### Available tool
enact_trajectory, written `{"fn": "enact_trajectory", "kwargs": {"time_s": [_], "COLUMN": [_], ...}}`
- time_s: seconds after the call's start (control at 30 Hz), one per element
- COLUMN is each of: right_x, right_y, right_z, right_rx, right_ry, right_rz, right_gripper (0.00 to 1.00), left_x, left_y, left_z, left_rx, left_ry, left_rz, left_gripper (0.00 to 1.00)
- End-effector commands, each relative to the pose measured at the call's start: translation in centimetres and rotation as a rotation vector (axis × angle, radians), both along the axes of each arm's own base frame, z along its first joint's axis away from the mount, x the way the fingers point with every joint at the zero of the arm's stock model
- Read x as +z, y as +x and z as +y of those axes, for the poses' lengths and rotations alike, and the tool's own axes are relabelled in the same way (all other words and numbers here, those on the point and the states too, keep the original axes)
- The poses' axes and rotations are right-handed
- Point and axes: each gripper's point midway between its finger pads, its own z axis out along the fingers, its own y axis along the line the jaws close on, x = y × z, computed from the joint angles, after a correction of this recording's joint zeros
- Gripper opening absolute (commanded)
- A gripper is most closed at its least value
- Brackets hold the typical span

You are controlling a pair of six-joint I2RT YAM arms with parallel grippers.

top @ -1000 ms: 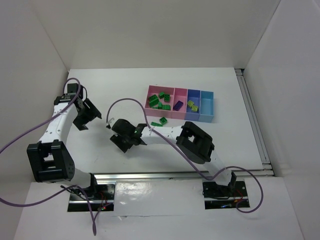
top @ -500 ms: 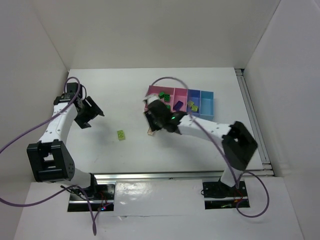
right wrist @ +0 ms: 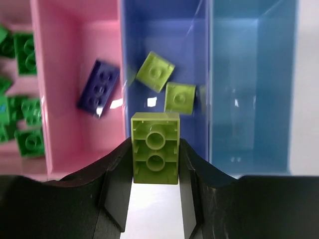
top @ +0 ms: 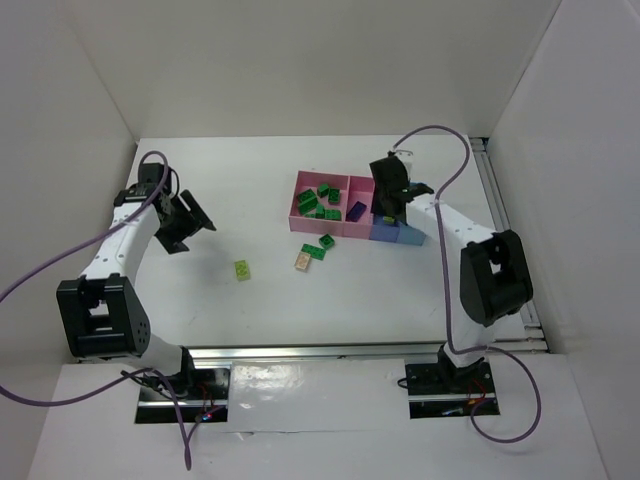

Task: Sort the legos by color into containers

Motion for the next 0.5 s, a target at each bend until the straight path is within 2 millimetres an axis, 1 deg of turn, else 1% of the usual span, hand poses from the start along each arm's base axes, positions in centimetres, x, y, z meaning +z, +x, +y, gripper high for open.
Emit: {"fn": "enact_trajectory", "kwargs": {"time_s": [0.0,0.03,0.07,0.1,0.13,0.17,0.2,0.23,0.27,0.3,0.33,0.37,0.4,0.43,0.47], "right_x": [1.8,1.8,1.3,1.9,2.0,2.3,3.3,3.8,4.5,5.0,5.6,6.8,6.0,6.3,6.2], "right_y": [3.2,3.6,4.2,4.9,5.2,5.4,5.5,5.3,5.0,4.0,3.3,2.4,1.0,-1.0,-2.4], "right_z": [-1.3,-1.2,-1.3,-1.0,-0.9,-0.6,0.3,0.8,1.5,1.9,4.4,6.0,7.5,11.9,14.0], "right_rx": [-0.089,-0.089,-0.092,-0.098,-0.098,-0.098,-0.088,-0.068,-0.056,-0.035,0.040,0.105,0.171,0.330,0.412], "right_ry": [0.013,0.014,0.022,0.033,0.032,0.023,0.018,0.004,0.004,-0.009,0.003,0.024,0.029,0.056,0.064], "right_rz": [-0.058,-0.059,-0.054,-0.065,-0.064,-0.067,-0.088,-0.099,-0.114,-0.122,-0.143,-0.168,-0.154,-0.164,-0.161], "right_gripper": [0.39,0.51,0.67,0.79,0.90,0.91,0.91,0.91,0.90,0.87,0.84,0.82,0.82,0.82,0.82], "left_x": [1.3,1.3,1.1,1.1,1.1,1.4,1.1,1.1,1.1,1.0,1.0,1.3,1.3,1.2,1.1], "left_y": [0.9,0.9,0.9,0.9,0.9,1.1,1.1,1.1,1.1,1.1,1.1,1.1,1.0,0.8,0.8], "left_z": [0.2,0.2,0.2,0.0,0.0,0.1,0.1,0.1,0.3,0.5,0.5,0.7,1.1,1.3,2.0], "left_rx": [-0.020,-0.020,-0.021,-0.033,-0.033,-0.033,-0.033,-0.042,-0.036,-0.031,-0.031,-0.027,-0.013,-0.008,0.010], "left_ry": [0.019,0.019,0.018,0.013,0.013,0.014,0.013,0.017,0.027,0.038,0.038,0.046,0.047,0.056,0.069], "left_rz": [-0.036,-0.036,-0.027,-0.028,-0.028,-0.037,-0.028,-0.028,-0.027,-0.025,-0.025,-0.023,-0.022,-0.012,-0.009], "left_gripper": [0.84,0.84,0.84,0.84,0.84,0.84,0.84,0.84,0.84,0.84,0.84,0.84,0.84,0.84,0.84]}}
